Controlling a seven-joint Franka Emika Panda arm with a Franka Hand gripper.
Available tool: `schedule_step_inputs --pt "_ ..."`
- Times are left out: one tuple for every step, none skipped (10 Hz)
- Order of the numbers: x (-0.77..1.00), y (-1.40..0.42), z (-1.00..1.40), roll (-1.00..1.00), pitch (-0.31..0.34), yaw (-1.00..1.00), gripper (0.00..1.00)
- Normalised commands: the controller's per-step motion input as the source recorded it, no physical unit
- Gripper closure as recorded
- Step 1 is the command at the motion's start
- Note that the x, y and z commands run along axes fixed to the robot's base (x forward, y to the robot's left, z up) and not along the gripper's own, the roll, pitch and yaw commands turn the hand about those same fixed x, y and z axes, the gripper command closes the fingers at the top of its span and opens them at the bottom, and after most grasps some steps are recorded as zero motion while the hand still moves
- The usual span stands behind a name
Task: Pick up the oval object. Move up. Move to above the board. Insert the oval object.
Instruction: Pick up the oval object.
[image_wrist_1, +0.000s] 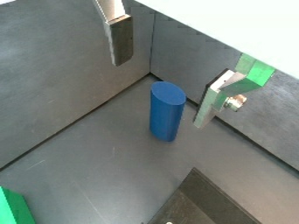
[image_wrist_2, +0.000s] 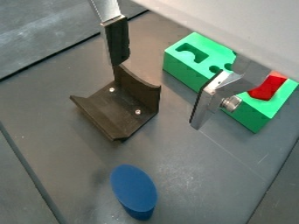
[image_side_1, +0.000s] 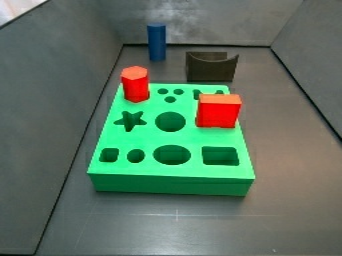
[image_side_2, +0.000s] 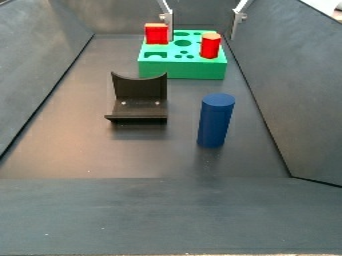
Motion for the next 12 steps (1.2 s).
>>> schedule_step_inputs --pt "-0.33 0.20 -0.12 0.01 -0.140 0.00 0.00" --pt "-0.29 0.59 -0.45 -0.03 -0.276 0.08 0.00" --pt "-0.13 0.57 -0.66 0.00 -0.263 0.10 0.00" --pt "-0.38 0.57 -0.57 0.02 -0.323 0.06 0.00" --pt "-0.04 0.40 -0.52 -0.08 -0.340 0.16 0.00" --pt "0.01 0.16 -0.67 -0.01 -0.226 0.00 0.00" --pt "0.05 0.09 -0.73 -0.01 -0.231 0.00 0.00" --pt "0.03 0.05 -0.77 -0.03 -0.229 0.00 0.00" --pt "0.00 0.08 -0.73 0.00 -0.250 0.00 0.00" --pt "-0.13 0.24 -0.74 0.00 -0.253 0.03 0.00" --pt "-0.26 0.29 -0.71 0.01 -0.283 0.09 0.00" --pt "-0.27 0.32 -0.72 0.00 -0.279 0.13 0.00"
